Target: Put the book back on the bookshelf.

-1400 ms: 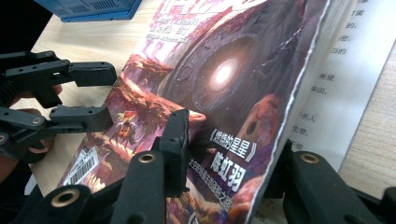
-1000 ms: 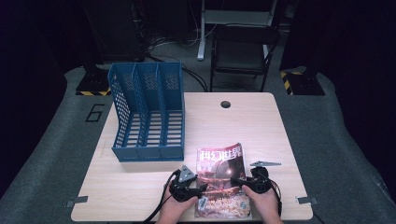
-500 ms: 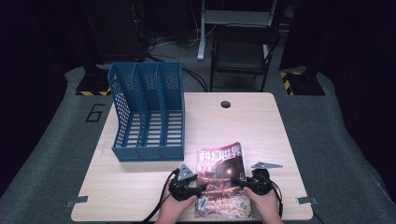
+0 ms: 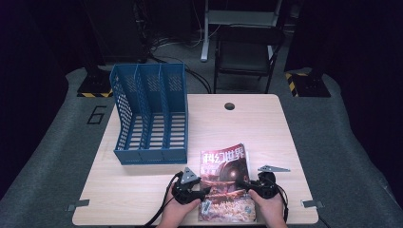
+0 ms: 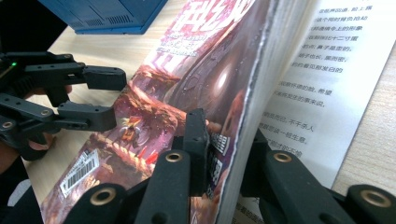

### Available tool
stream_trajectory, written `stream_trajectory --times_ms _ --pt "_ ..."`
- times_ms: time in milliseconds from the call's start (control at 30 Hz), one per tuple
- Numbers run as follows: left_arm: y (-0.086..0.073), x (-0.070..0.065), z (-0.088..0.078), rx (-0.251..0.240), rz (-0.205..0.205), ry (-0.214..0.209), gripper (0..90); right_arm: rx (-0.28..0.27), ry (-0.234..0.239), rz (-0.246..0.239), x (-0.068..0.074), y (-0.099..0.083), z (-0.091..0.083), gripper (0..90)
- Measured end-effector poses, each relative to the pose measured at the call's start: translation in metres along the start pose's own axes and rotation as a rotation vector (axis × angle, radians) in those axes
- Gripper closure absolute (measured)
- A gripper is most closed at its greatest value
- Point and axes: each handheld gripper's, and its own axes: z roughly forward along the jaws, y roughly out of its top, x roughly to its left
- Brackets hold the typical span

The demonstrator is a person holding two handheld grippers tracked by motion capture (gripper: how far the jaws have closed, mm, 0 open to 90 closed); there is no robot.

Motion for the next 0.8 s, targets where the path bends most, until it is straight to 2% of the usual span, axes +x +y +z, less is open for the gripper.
stream_trajectory --times_ms 100,200,267,300,467,500,533,600,800 --pt "0.0 0.001 0.0 -0.001 -0.006 -0.002 42.1 -0.015 0.003 0.017 0.002 -0.001 -0.001 80.2" --pt "0.0 0.001 0.0 -0.005 -0.034 -0.014 42.1 -0.031 0.016 0.025 0.002 -0.002 -0.002 81.4" --pt "0.001 0.003 0.001 -0.006 -0.024 -0.016 42.1 -0.037 0.019 0.019 0.002 -0.002 -0.002 81.7" --pt "0.001 0.003 0.001 -0.009 -0.042 -0.022 42.2 -0.044 0.022 0.018 0.002 -0.002 -0.003 82.1" --pt "0.002 0.006 0.002 -0.012 -0.06 -0.032 42.2 -0.06 0.028 0.019 0.007 -0.002 -0.004 82.9" --pt "0.003 0.008 0.002 -0.009 -0.054 -0.033 42.2 -0.074 0.025 -0.006 0.007 -0.002 -0.004 83.2" --pt "0.003 0.008 0.002 -0.014 -0.068 -0.037 42.1 -0.078 0.026 -0.018 0.007 -0.002 -0.005 83.2" --pt "0.003 0.009 0.002 -0.012 -0.07 -0.041 42.1 -0.076 0.025 -0.009 0.008 -0.002 -0.005 83.2" --pt "0.004 0.011 0.003 -0.014 -0.077 -0.051 40.3 -0.094 0.025 -0.025 0.011 -0.002 -0.007 83.7"
